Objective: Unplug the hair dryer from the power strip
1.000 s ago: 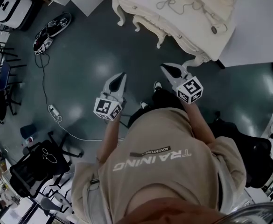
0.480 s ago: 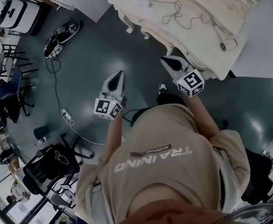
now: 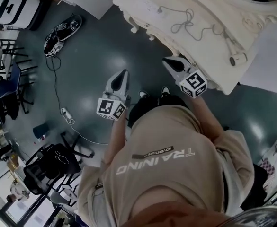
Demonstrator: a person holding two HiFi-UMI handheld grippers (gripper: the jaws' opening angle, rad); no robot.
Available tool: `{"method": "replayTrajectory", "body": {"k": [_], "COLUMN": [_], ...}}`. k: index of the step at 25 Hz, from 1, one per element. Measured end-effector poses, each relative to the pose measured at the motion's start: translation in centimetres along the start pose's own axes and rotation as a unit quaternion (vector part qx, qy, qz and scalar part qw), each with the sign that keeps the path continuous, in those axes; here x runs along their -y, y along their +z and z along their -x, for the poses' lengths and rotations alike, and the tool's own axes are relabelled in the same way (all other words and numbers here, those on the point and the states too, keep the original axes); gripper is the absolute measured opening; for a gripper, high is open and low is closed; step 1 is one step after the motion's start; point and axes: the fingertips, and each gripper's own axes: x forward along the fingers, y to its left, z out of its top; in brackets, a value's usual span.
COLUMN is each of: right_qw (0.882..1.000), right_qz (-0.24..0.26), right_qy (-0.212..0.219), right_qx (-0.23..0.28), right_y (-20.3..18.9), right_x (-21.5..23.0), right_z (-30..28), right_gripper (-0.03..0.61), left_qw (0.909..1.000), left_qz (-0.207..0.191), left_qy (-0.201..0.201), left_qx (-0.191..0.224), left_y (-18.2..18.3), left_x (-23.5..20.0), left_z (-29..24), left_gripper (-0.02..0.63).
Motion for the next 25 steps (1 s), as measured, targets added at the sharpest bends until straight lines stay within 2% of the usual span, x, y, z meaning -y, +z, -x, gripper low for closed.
{"method": "replayTrajectory", "body": {"k": [3, 7, 12, 15, 20, 25], "right_qw": [1.0, 0.998, 0.994, 0.99, 0.984, 0.983], "right_qz": [0.005, 0.016, 0.028, 0.036, 0.013, -0.004], "right_qy": [-0.016, -0.062, -0.108, -0.135, -0.179, -0.184], "right_qx": [0.003, 0.001, 0.014, 0.012, 0.005, -0.014], "right_y": [0.4, 2.5, 6.7, 8.3, 8.2, 6.8], "right_x": [0.4, 0.3, 1.0, 2.3, 3.9, 4.6], "right_z": [-2.7, -6.3, -10.6, -12.3, -14.7, -16.9], "right_gripper": [0.005, 0.005, 0.005, 0.005, 0.005, 0.005], "left_qw": [1.0, 0.9996, 0.9973, 0.9956, 0.9909, 0.9884], "left_qz": [0.006, 0.02, -0.034, -0.038, -0.039, -0.024], "left_qy": [-0.003, -0.022, -0.062, -0.082, -0.129, -0.149], "left_qx": [-0.002, 0.001, 0.021, 0.025, 0.005, -0.022], "left_y": [-0.3, 0.6, 5.2, 6.7, 6.9, 5.2], "left_x": [-3.2, -8.0, -13.8, -16.2, -18.6, -20.6], "left_z": [-0.4, -0.7, -3.0, -5.3, -7.9, -9.7], "left_gripper": [0.006, 0.006, 0.006, 0.006, 0.006, 0.006]}}
